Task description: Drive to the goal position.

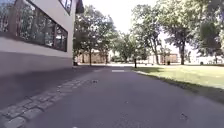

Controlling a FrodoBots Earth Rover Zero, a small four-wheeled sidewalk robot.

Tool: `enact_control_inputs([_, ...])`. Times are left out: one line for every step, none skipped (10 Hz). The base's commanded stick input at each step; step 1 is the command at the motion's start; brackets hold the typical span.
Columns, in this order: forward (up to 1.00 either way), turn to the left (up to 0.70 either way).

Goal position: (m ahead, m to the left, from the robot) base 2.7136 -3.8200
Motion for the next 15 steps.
enact_control_inputs([0.85, 0.00])
enact_control_inputs([0.85, 0.00])
enact_control_inputs([0.85, 0.00])
enact_control_inputs([0.85, 0.00])
enact_control_inputs([0.85, 0.00])
enact_control_inputs([0.85, 0.00])
enact_control_inputs([0.85, 0.00])
enact_control_inputs([0.85, 0.00])
enact_control_inputs([0.85, 0.00])
enact_control_inputs([0.85, 0.00])
enact_control_inputs([0.85, 0.00])
enact_control_inputs([0.85, 0.00])
enact_control_inputs([0.85, 0.00])
enact_control_inputs([0.85, 0.00])
enact_control_inputs([0.85, 0.00])
